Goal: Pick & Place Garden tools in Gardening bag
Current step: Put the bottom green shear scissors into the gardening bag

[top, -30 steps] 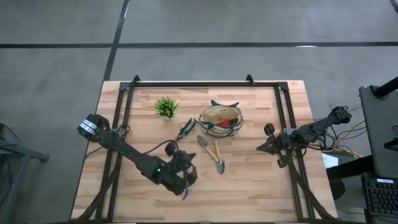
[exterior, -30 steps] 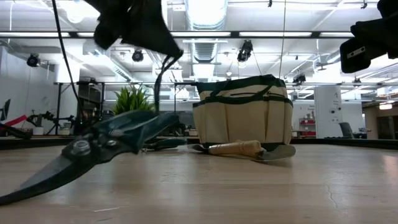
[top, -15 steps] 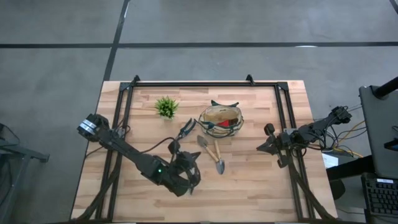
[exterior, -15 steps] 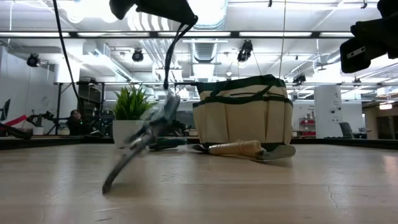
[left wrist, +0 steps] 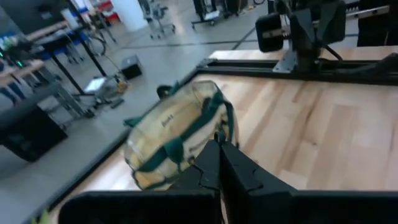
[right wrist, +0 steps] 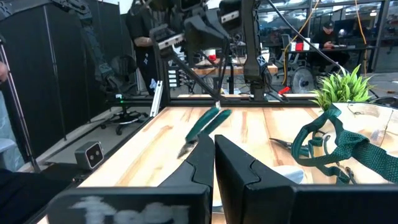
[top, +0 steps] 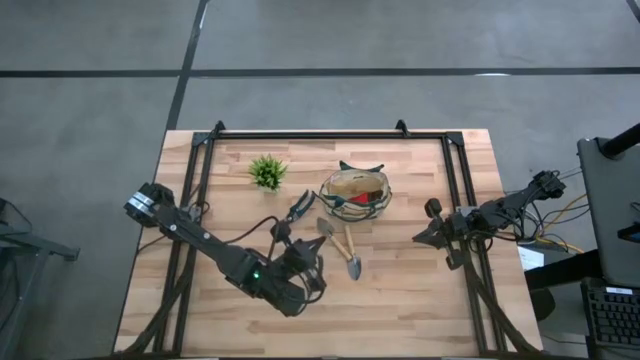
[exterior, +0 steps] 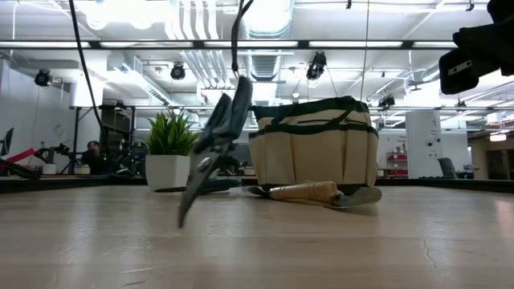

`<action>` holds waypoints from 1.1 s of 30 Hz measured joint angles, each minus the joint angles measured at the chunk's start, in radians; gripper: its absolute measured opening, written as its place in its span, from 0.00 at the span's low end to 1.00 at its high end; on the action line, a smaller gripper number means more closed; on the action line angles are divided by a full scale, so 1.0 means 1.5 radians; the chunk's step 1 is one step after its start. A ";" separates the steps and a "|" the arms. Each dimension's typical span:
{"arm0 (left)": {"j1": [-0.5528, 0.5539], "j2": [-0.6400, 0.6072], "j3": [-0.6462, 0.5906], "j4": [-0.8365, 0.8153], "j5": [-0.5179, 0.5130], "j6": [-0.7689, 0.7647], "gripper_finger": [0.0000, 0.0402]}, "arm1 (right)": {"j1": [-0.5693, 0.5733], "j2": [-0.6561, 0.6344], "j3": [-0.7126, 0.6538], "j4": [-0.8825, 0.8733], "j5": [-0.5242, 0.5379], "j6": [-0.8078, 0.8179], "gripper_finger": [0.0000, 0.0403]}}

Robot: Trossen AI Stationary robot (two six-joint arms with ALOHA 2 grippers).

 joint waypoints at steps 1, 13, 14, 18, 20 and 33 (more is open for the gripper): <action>0.000 0.000 0.006 0.001 -0.003 0.014 0.00 | 0.000 0.000 0.000 0.000 0.000 0.000 0.02; 0.024 -0.008 0.070 0.001 -0.043 0.194 0.00 | 0.000 0.000 0.000 0.000 0.000 0.000 0.02; 0.029 -0.012 0.073 -0.001 -0.044 0.208 0.00 | 0.000 0.000 0.000 0.000 0.000 0.000 0.02; 0.051 -0.034 0.074 0.000 -0.044 0.254 0.00 | 0.000 0.000 0.000 0.000 0.000 0.000 0.02; 0.066 -0.047 0.074 0.000 -0.044 0.278 0.00 | 0.000 0.000 0.000 0.000 0.000 0.000 0.02; 0.193 -0.120 0.074 0.000 -0.011 0.412 0.00 | 0.000 0.000 0.000 0.000 0.000 0.000 0.02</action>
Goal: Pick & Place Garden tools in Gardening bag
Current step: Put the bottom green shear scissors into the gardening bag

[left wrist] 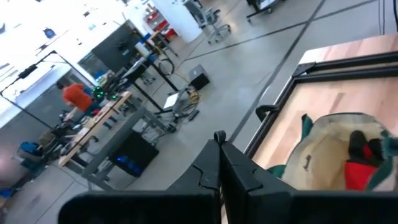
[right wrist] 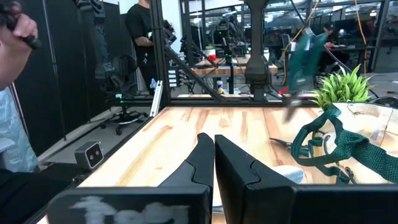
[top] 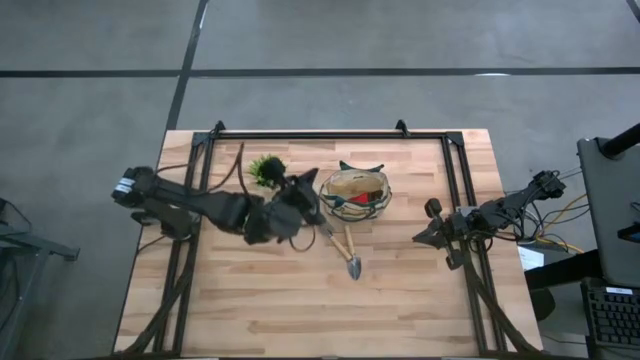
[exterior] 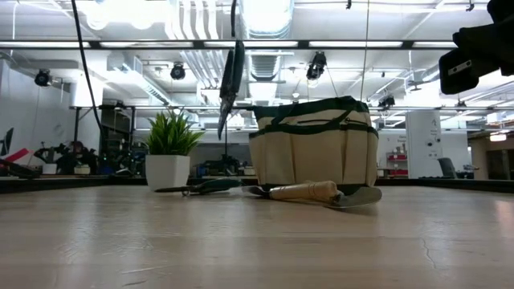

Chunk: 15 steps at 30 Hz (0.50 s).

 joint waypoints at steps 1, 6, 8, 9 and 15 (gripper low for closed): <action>0.013 -0.003 0.000 0.000 0.017 0.005 0.00 | 0.000 0.000 0.000 0.000 0.000 0.000 0.02; 0.087 -0.015 0.000 0.018 0.143 -0.021 0.00 | 0.000 0.000 0.000 0.000 0.000 0.000 0.02; 0.109 -0.015 -0.001 0.042 0.189 -0.024 0.00 | 0.000 0.000 0.000 0.000 0.000 0.000 0.02; 0.117 -0.015 -0.001 0.057 0.205 -0.024 0.00 | 0.000 0.000 0.000 0.000 0.000 0.000 0.02; 0.134 -0.015 -0.001 0.161 0.252 0.004 0.00 | 0.000 0.000 0.000 0.000 0.000 0.000 0.02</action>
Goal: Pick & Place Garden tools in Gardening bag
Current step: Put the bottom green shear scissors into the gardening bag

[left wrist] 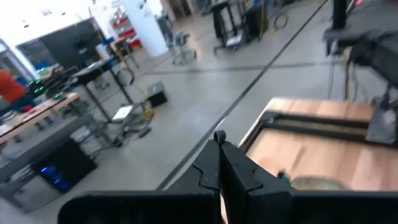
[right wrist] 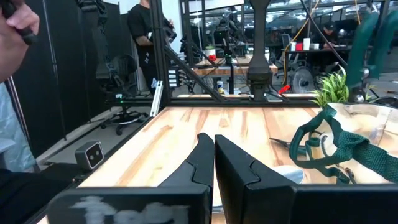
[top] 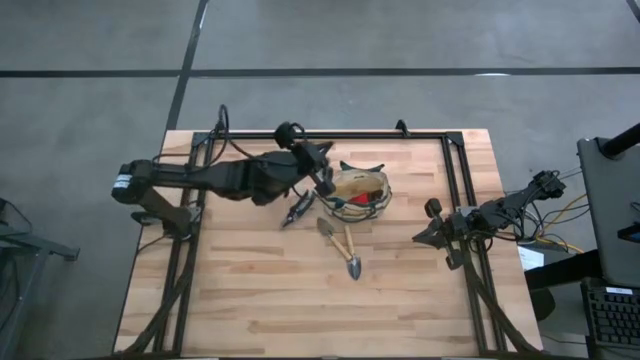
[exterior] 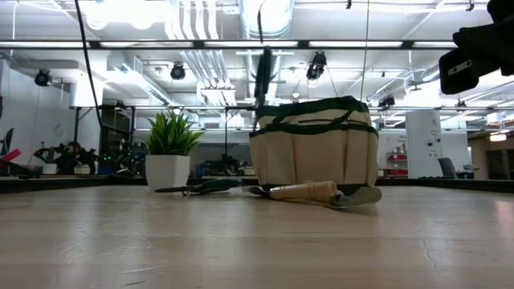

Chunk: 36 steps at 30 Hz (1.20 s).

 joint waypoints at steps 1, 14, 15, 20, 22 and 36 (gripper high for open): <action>-0.001 0.000 0.000 0.011 0.009 0.002 0.00 | 0.000 0.000 0.000 0.000 0.000 0.000 0.02; 0.000 0.001 0.000 -0.032 0.042 -0.068 0.00 | 0.000 0.000 0.000 0.000 0.000 0.000 0.02; 0.000 0.001 0.000 -0.042 0.036 -0.073 0.00 | 0.000 0.000 0.000 0.000 0.000 0.000 0.02; 0.000 0.001 -0.002 -0.072 0.014 -0.103 0.00 | 0.000 0.000 0.000 0.000 0.000 0.000 0.02; 0.000 0.001 -0.002 -0.061 0.014 -0.109 0.00 | 0.000 0.000 0.000 0.000 0.000 0.000 0.02; -0.001 0.002 -0.043 -0.053 0.003 -0.112 0.00 | 0.000 0.001 0.000 0.000 0.000 0.000 0.02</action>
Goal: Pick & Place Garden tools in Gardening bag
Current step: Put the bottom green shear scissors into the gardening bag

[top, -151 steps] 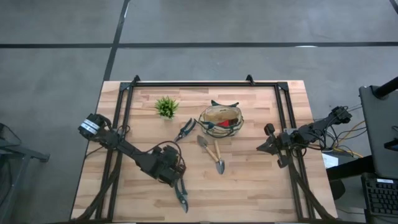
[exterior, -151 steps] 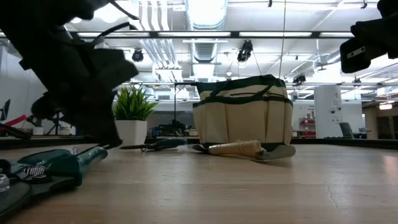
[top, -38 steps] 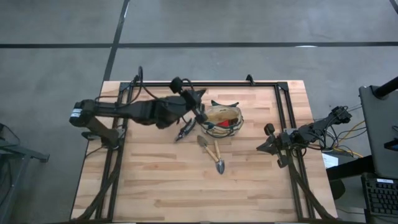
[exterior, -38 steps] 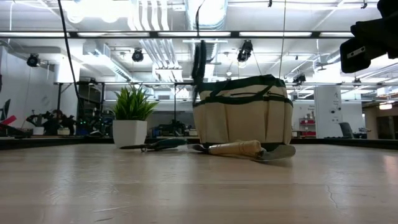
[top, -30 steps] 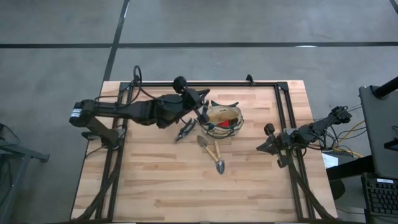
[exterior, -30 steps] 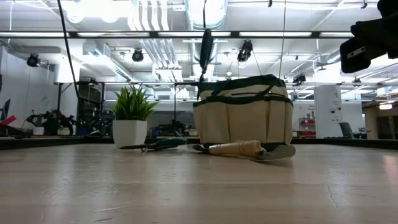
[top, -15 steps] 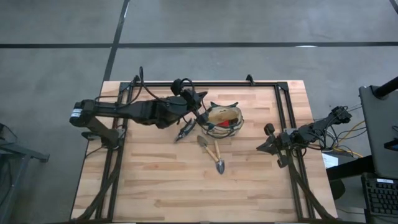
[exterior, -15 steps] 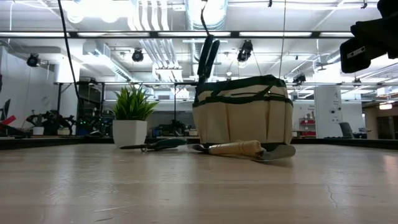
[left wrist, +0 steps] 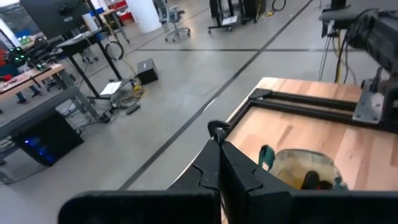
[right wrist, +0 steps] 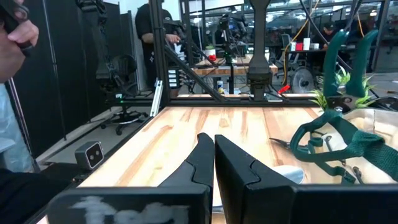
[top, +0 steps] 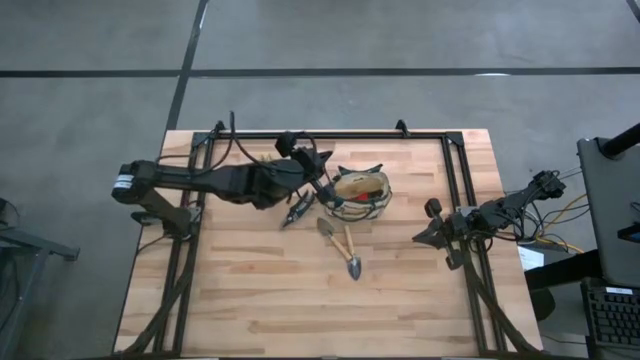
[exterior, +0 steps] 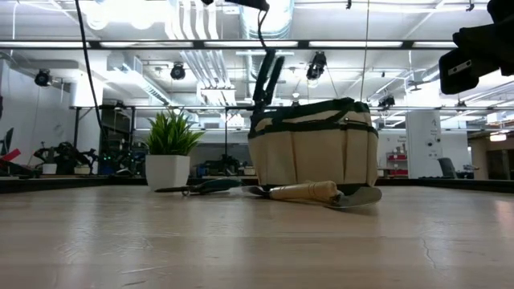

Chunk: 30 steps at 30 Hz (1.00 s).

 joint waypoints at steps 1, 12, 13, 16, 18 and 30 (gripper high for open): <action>0.000 0.000 -0.003 -0.001 -0.001 0.000 0.00 | 0.000 0.000 0.000 0.000 0.000 0.000 0.02; -0.028 -0.045 -0.001 -0.083 -0.130 -0.006 0.00 | 0.000 0.000 0.000 0.000 0.000 0.000 0.02; -0.033 -0.052 -0.001 -0.098 -0.142 -0.014 0.00 | 0.000 0.000 0.000 0.000 0.000 0.000 0.02; -0.042 -0.067 -0.002 -0.140 -0.153 -0.055 0.00 | 0.000 0.000 0.000 0.000 0.000 0.000 0.02; -0.043 -0.069 -0.002 -0.168 -0.153 -0.086 0.00 | 0.000 0.000 0.000 0.000 0.000 0.000 0.02; -0.059 -0.062 -0.021 -0.224 -0.136 -0.116 0.00 | 0.000 0.000 0.000 0.000 0.000 0.000 0.02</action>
